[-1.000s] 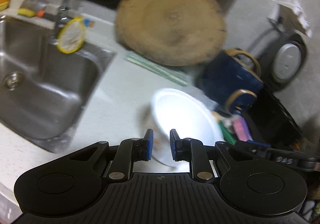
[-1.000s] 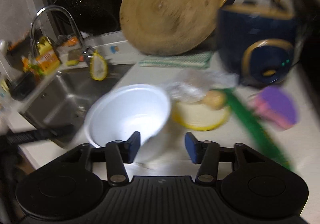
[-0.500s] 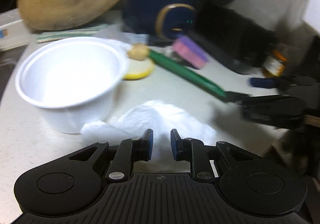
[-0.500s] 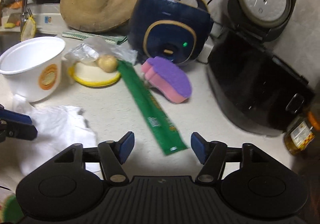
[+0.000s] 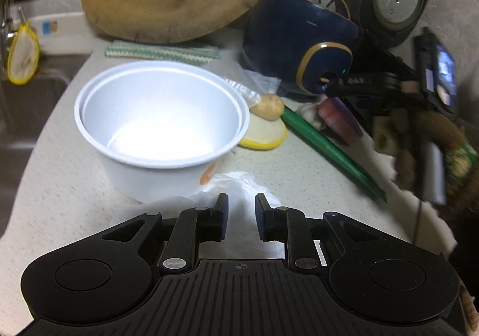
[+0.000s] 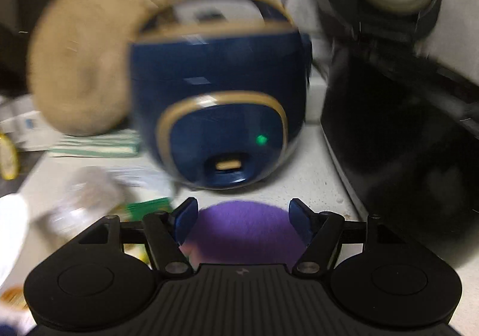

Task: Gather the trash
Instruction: 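Move the right tool toward the pink sponge while the left tool approaches the white bowl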

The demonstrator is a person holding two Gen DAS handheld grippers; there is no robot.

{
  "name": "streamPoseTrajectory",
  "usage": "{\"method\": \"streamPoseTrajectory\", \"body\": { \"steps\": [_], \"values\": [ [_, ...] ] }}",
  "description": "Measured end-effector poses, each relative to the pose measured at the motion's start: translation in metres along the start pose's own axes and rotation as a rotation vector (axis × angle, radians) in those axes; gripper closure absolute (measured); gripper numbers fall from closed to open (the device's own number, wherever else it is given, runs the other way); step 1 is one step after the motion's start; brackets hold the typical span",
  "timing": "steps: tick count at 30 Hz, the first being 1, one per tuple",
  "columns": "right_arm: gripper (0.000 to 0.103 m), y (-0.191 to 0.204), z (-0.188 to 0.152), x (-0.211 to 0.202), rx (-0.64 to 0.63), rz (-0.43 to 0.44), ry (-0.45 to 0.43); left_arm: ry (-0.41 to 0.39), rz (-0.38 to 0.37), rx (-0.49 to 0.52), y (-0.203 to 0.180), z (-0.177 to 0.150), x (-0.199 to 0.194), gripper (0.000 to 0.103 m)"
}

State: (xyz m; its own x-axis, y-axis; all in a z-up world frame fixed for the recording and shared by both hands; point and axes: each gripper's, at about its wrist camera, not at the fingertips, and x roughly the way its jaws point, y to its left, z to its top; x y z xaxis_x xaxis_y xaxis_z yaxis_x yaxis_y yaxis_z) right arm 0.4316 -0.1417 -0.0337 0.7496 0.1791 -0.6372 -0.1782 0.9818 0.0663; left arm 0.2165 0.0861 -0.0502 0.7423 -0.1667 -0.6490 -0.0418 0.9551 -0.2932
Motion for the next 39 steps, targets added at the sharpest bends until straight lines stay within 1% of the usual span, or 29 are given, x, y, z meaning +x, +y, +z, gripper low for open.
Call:
{"method": "streamPoseTrajectory", "body": {
  "steps": [2, 3, 4, 8, 10, 11, 12, 14, 17, 21, 22, 25, 26, 27, 30, 33, 36, 39],
  "values": [
    [0.032, -0.008, 0.002, 0.016, 0.058, 0.035, 0.049, 0.009, 0.011, 0.0, -0.003, 0.0, 0.006, 0.081],
    [0.032, -0.011, 0.001, 0.016, 0.069, 0.045, 0.036, 0.013, 0.016, 0.003, -0.002, 0.001, 0.006, 0.081],
    [0.031, -0.011, 0.0, 0.014, 0.064, 0.062, 0.044, 0.015, 0.02, 0.004, -0.002, 0.001, 0.007, 0.081],
    [0.032, -0.005, -0.016, -0.003, -0.052, 0.116, 0.055, 0.022, 0.024, -0.021, 0.002, 0.001, 0.009, 0.081],
    [0.036, -0.003, -0.028, -0.014, -0.083, 0.139, 0.058, 0.029, 0.025, -0.032, 0.002, -0.001, 0.012, 0.081],
    [0.042, -0.003, -0.034, -0.018, -0.086, 0.168, 0.074, 0.034, 0.024, -0.035, 0.002, -0.001, 0.013, 0.081],
    [0.044, -0.003, -0.04, -0.023, -0.087, 0.18, 0.071, 0.039, 0.02, -0.037, 0.001, -0.002, 0.015, 0.081],
    [0.044, -0.001, -0.052, -0.036, -0.104, 0.184, 0.063, 0.051, 0.007, -0.033, -0.003, -0.003, 0.019, 0.081],
    [0.044, -0.003, -0.066, -0.053, -0.095, 0.205, 0.059, 0.063, -0.023, -0.019, -0.012, -0.004, 0.022, 0.081],
    [0.045, -0.013, -0.084, -0.073, -0.078, 0.208, 0.053, 0.075, -0.094, 0.01, -0.027, -0.008, 0.021, 0.081],
    [0.045, -0.016, -0.089, -0.077, -0.079, 0.197, 0.055, 0.076, -0.109, 0.02, -0.031, -0.009, 0.02, 0.081],
    [0.045, -0.021, -0.106, -0.089, -0.122, 0.099, 0.025, 0.069, -0.124, 0.046, -0.037, -0.011, 0.017, 0.081],
    [0.045, -0.023, -0.11, -0.094, -0.126, 0.086, 0.017, 0.064, -0.121, 0.046, -0.038, -0.011, 0.015, 0.081],
    [0.045, -0.026, -0.114, -0.099, -0.118, 0.09, 0.018, 0.057, -0.112, 0.046, -0.037, -0.011, 0.013, 0.081],
    [0.045, -0.034, -0.125, -0.112, -0.067, 0.143, 0.03, 0.026, -0.067, 0.045, -0.033, -0.009, 0.005, 0.081],
    [0.045, -0.032, -0.136, -0.115, -0.018, 0.201, 0.065, 0.008, -0.036, 0.015, -0.025, -0.006, 0.0, 0.081],
    [0.045, -0.014, -0.149, -0.115, -0.031, 0.27, 0.102, 0.003, -0.034, -0.007, -0.018, -0.008, -0.005, 0.081],
    [0.045, 0.009, -0.158, -0.117, -0.066, 0.374, 0.138, -0.006, -0.021, -0.02, -0.013, -0.009, -0.01, 0.081]
  ]
}}
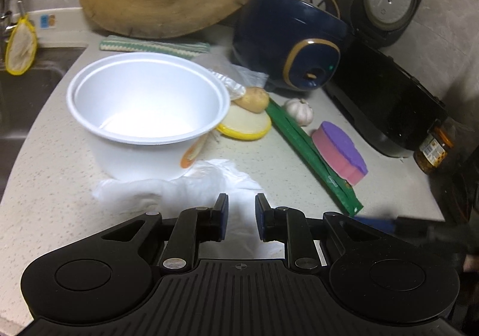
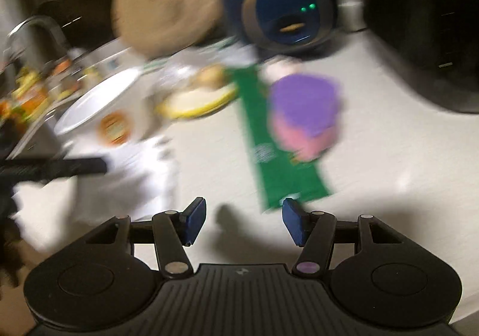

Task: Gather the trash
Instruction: 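Move the right tool toward the pink sponge while the left tool approaches the white bowl, then grasp the white tissue with the left tool while the right tool grasps the green packet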

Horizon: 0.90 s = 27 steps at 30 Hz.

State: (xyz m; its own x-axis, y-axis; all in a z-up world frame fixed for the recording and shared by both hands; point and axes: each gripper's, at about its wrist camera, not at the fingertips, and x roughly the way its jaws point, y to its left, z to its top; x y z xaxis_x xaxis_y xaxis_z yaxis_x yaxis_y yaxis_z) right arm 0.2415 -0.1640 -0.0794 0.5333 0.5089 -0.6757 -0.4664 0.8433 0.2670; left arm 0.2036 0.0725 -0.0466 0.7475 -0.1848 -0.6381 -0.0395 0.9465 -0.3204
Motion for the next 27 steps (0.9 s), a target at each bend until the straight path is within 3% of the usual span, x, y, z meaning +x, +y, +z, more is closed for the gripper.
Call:
{"method": "streamPoseTrajectory", "body": {
  "steps": [3, 7, 10, 12, 15, 17, 19, 21, 24, 27],
  "values": [
    [0.045, 0.021, -0.003, -0.003, -0.078, -0.002, -0.014, -0.045, 0.06, -0.011, 0.007, 0.0, -0.007, 0.081],
    [0.045, 0.035, -0.001, -0.013, -0.193, -0.122, -0.084, -0.072, 0.142, -0.104, 0.026, 0.003, -0.01, 0.081],
    [0.045, 0.028, 0.004, -0.021, -0.182, -0.161, -0.123, -0.096, 0.174, -0.203, 0.042, 0.0, -0.012, 0.081],
    [0.045, 0.02, 0.006, -0.024, -0.143, -0.159, -0.138, -0.092, 0.15, -0.227, 0.046, -0.001, -0.011, 0.081],
    [0.044, 0.007, 0.007, -0.018, -0.09, -0.147, -0.123, 0.012, 0.068, -0.063, 0.026, -0.002, 0.002, 0.08],
    [0.044, 0.002, 0.004, -0.012, -0.065, -0.141, -0.101, 0.062, 0.06, 0.07, 0.006, -0.008, 0.009, 0.08],
    [0.044, 0.003, 0.001, -0.005, -0.055, -0.132, -0.084, 0.039, 0.042, 0.137, -0.004, -0.013, 0.002, 0.08],
    [0.044, 0.012, -0.003, -0.003, -0.076, -0.124, -0.082, -0.037, 0.044, 0.16, -0.005, -0.015, -0.018, 0.075],
    [0.044, 0.035, -0.007, 0.001, -0.159, -0.097, -0.087, -0.143, 0.183, 0.115, 0.011, -0.013, -0.046, 0.075],
    [0.044, 0.059, -0.011, 0.013, -0.223, -0.073, -0.078, -0.17, 0.29, -0.093, 0.054, -0.01, -0.054, 0.078]
  ]
}}
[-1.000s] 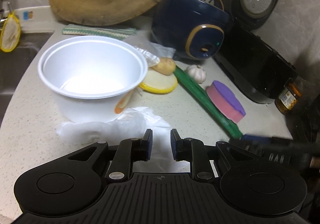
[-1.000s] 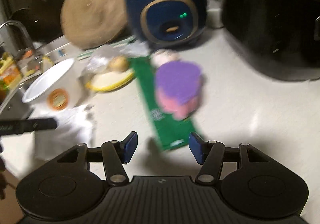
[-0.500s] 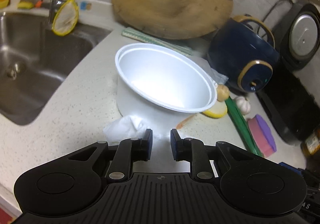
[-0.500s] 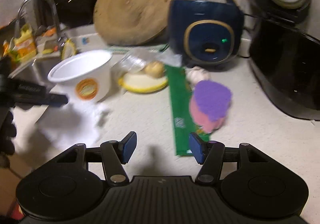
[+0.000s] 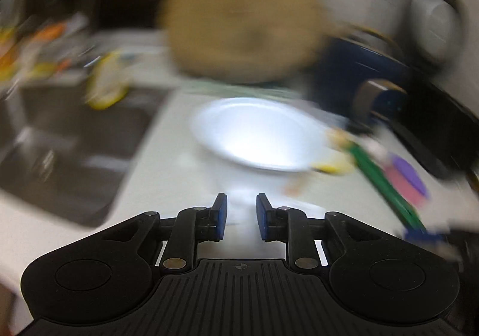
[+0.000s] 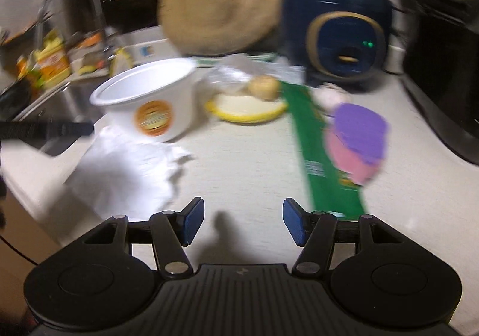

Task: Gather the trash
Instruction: 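Grasp the white tissue with the left tool while the right tool grasps the green packet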

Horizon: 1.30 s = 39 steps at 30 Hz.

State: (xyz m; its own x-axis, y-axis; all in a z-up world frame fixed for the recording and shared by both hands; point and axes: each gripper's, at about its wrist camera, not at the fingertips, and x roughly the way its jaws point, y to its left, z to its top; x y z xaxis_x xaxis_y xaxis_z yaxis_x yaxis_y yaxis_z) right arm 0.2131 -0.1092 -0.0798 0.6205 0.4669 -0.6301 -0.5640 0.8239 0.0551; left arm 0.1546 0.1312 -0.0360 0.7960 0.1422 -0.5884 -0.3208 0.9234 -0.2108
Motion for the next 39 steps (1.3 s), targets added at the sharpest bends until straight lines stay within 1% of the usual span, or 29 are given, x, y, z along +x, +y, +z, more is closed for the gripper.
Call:
{"method": "streamPoseTrajectory", "body": {
  "steps": [1, 2, 3, 4, 5, 6, 7, 9, 10, 13, 17, 20, 23, 25, 26, 28, 29, 30, 32, 34, 35, 36, 38, 39],
  "values": [
    [0.046, 0.008, 0.0, 0.004, -0.014, 0.011, 0.008, 0.02, -0.005, -0.066, 0.012, 0.001, 0.006, 0.078],
    [0.048, 0.014, -0.001, 0.008, -0.025, 0.025, 0.022, 0.038, -0.035, -0.125, 0.022, 0.001, 0.013, 0.078],
    [0.054, 0.02, -0.002, 0.012, -0.038, 0.041, 0.038, 0.056, -0.08, -0.166, 0.026, 0.0, 0.019, 0.078],
    [0.055, 0.028, -0.003, 0.012, -0.065, 0.037, 0.027, 0.076, -0.127, -0.177, 0.025, -0.002, 0.024, 0.078],
    [0.056, 0.034, -0.005, 0.013, -0.095, 0.031, 0.027, 0.098, -0.182, -0.152, 0.019, -0.003, 0.029, 0.078],
    [0.057, 0.041, -0.006, 0.013, -0.125, 0.026, 0.024, 0.125, -0.23, -0.098, 0.008, -0.005, 0.034, 0.078],
    [0.057, 0.045, -0.007, 0.012, -0.142, 0.031, 0.02, 0.155, -0.259, -0.033, -0.007, -0.008, 0.04, 0.078],
    [0.057, 0.047, -0.008, 0.01, -0.141, 0.052, 0.027, 0.211, -0.279, 0.095, -0.036, -0.017, 0.046, 0.077],
    [0.057, 0.047, -0.008, 0.009, -0.146, 0.053, 0.029, 0.222, -0.275, 0.144, -0.046, -0.021, 0.047, 0.077],
    [0.057, 0.045, -0.01, 0.005, -0.15, 0.057, 0.031, 0.214, -0.233, 0.246, -0.068, -0.027, 0.049, 0.077],
    [0.057, 0.037, -0.014, 0.0, -0.141, 0.047, 0.027, 0.214, -0.211, 0.343, -0.079, -0.029, 0.054, 0.077],
    [0.057, 0.03, -0.015, -0.003, -0.124, 0.024, 0.032, 0.22, -0.202, 0.396, -0.08, -0.033, 0.05, 0.076],
    [0.056, 0.016, -0.013, -0.009, -0.1, -0.023, 0.023, 0.227, -0.198, 0.404, -0.08, -0.031, 0.051, 0.076],
    [0.055, 0.005, -0.01, -0.017, -0.083, -0.064, -0.009, 0.22, -0.195, 0.417, -0.081, -0.032, 0.051, 0.076],
    [0.052, -0.001, -0.007, -0.021, -0.077, -0.091, -0.03, 0.213, -0.19, 0.432, -0.083, -0.034, 0.051, 0.076],
    [0.042, -0.014, -0.002, -0.024, -0.054, -0.168, -0.065, 0.198, -0.177, 0.45, -0.087, -0.037, 0.051, 0.075],
    [0.041, -0.022, 0.001, -0.022, -0.032, -0.208, -0.068, 0.196, -0.171, 0.441, -0.087, -0.037, 0.05, 0.075],
    [0.041, -0.031, 0.004, -0.019, -0.005, -0.238, -0.061, 0.197, -0.168, 0.432, -0.087, -0.037, 0.051, 0.075],
    [0.041, -0.049, 0.008, -0.008, 0.068, -0.269, -0.03, 0.202, -0.169, 0.43, -0.087, -0.036, 0.051, 0.075],
    [0.041, -0.062, 0.01, 0.003, 0.125, -0.279, -0.002, 0.2, -0.172, 0.43, -0.087, -0.036, 0.051, 0.075],
    [0.041, -0.065, 0.01, 0.008, 0.133, -0.275, 0.003, 0.2, -0.172, 0.434, -0.087, -0.036, 0.051, 0.075],
    [0.042, -0.065, 0.011, 0.012, 0.132, -0.272, 0.005, 0.202, -0.171, 0.437, -0.088, -0.035, 0.052, 0.075],
    [0.048, -0.064, 0.013, 0.019, 0.125, -0.269, 0.029, 0.208, -0.168, 0.44, -0.089, -0.033, 0.053, 0.074],
    [0.062, -0.062, 0.015, 0.022, 0.126, -0.254, 0.047, 0.212, -0.166, 0.44, -0.09, -0.032, 0.054, 0.073]
  ]
}}
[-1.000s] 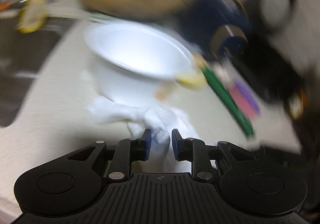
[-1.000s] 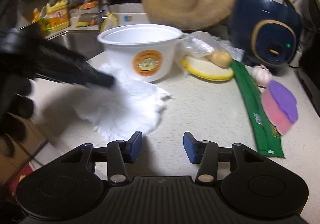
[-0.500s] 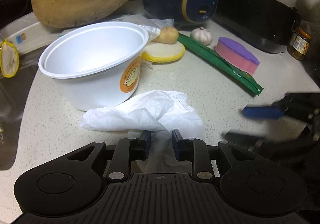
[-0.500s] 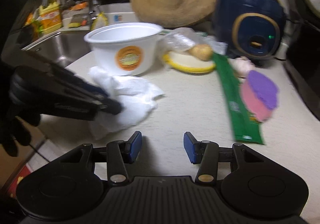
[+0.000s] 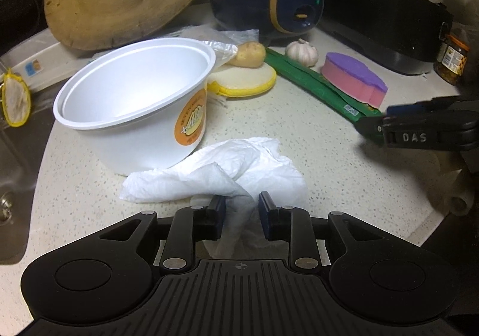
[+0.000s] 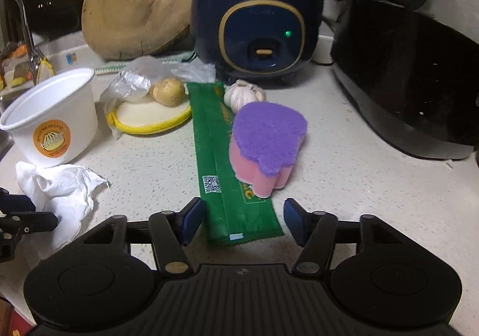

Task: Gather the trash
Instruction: 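Grasp the white tissue with the left tool while the right tool grasps the green packet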

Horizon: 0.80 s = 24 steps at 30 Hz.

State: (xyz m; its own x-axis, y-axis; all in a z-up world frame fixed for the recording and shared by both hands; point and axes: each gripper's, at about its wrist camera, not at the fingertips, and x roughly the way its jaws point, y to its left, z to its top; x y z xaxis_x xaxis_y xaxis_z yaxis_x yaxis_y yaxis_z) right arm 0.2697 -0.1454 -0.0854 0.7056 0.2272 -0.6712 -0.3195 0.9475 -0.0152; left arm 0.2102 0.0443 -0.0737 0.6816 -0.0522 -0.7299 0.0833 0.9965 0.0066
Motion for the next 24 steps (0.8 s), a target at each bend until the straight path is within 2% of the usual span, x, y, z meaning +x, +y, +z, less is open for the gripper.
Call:
{"method": "streamPoseTrajectory", "body": {
  "steps": [2, 4, 7, 11, 12, 14, 16, 17, 18, 22, 24],
  "values": [
    [0.075, 0.007, 0.0, -0.006, -0.015, 0.009, 0.002, 0.006, 0.003, -0.001, 0.0, 0.003, 0.001, 0.073],
    [0.093, 0.013, -0.003, -0.015, -0.024, 0.036, 0.029, 0.006, 0.009, -0.001, 0.0, 0.003, 0.002, 0.072],
    [0.094, 0.019, -0.014, -0.026, -0.043, 0.119, 0.086, 0.003, 0.017, -0.008, -0.001, 0.003, 0.002, 0.072],
    [0.093, 0.03, -0.02, -0.043, -0.114, 0.177, 0.082, 0.001, 0.02, -0.014, -0.001, 0.003, 0.002, 0.072],
    [0.09, 0.032, -0.017, -0.046, -0.125, 0.175, 0.052, 0.002, 0.02, -0.018, -0.001, 0.003, 0.002, 0.072],
    [0.076, 0.034, -0.007, -0.045, -0.136, 0.142, 0.006, 0.002, 0.018, -0.021, 0.0, 0.003, 0.002, 0.072],
    [0.057, 0.033, 0.005, -0.038, -0.115, 0.13, -0.032, 0.001, 0.017, -0.022, 0.0, 0.003, 0.002, 0.073],
    [0.054, 0.031, 0.012, -0.03, -0.096, 0.131, -0.037, 0.002, 0.016, -0.026, 0.0, 0.003, 0.002, 0.073],
    [0.051, 0.029, 0.019, -0.021, -0.077, 0.132, -0.03, 0.003, 0.015, -0.03, 0.0, 0.003, 0.002, 0.073],
    [0.05, 0.025, 0.039, 0.023, -0.011, 0.118, 0.032, 0.016, 0.012, -0.048, 0.002, 0.005, 0.003, 0.073],
    [0.05, 0.026, 0.044, 0.039, -0.01, 0.083, 0.04, 0.031, 0.018, -0.049, 0.001, 0.008, 0.004, 0.072]
  ]
}}
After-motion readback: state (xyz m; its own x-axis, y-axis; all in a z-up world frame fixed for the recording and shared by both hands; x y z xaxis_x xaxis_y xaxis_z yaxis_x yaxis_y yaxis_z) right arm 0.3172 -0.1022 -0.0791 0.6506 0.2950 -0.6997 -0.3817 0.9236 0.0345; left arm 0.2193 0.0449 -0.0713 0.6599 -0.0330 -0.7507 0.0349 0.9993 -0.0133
